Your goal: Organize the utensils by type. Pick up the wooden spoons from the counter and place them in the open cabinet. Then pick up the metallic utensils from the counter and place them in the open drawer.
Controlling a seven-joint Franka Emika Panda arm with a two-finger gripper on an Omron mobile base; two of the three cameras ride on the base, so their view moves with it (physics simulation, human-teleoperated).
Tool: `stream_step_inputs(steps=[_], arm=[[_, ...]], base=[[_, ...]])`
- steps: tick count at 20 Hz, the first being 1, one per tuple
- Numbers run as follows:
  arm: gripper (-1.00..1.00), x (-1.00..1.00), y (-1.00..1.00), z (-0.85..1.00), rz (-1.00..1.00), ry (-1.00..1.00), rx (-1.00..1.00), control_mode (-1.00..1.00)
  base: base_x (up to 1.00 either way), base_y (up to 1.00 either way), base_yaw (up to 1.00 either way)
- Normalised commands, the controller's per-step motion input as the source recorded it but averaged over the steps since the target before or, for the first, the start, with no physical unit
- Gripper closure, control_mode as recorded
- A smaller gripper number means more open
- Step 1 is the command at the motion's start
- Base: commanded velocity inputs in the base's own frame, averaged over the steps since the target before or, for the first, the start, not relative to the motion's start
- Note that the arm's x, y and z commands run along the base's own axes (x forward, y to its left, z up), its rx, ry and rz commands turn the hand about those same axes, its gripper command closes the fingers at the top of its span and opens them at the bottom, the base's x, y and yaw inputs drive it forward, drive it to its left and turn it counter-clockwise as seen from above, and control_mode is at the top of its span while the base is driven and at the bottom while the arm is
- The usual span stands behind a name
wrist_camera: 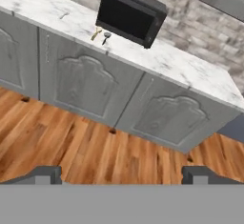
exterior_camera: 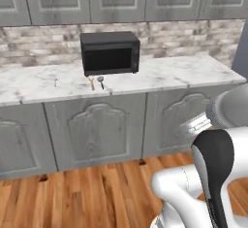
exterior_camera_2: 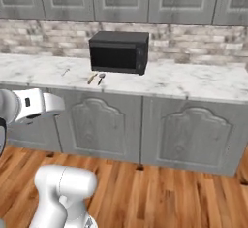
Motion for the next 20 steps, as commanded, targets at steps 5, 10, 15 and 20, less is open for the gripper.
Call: stream_step_inputs(steps=[5, 10, 15, 20], arm=[[-1.00, 0.00, 0.00, 0.00, 0.00, 0.00, 0.00, 1.00], [-1.00, 0.00, 0.00, 0.00, 0.00, 0.00, 0.00, 1.00], [-1.00, 0.00, 0.00, 0.00, 0.00, 0.00, 0.00, 1.00], [-1.00, 0.00, 0.00, 0.00, 0.00, 0.00, 0.00, 1.00]], base=[[0.87, 0.62, -0.09], [0.82, 0.66, -0.04], [0.74, 0.55, -0.01], [0.77, 0.50, -0.08]])
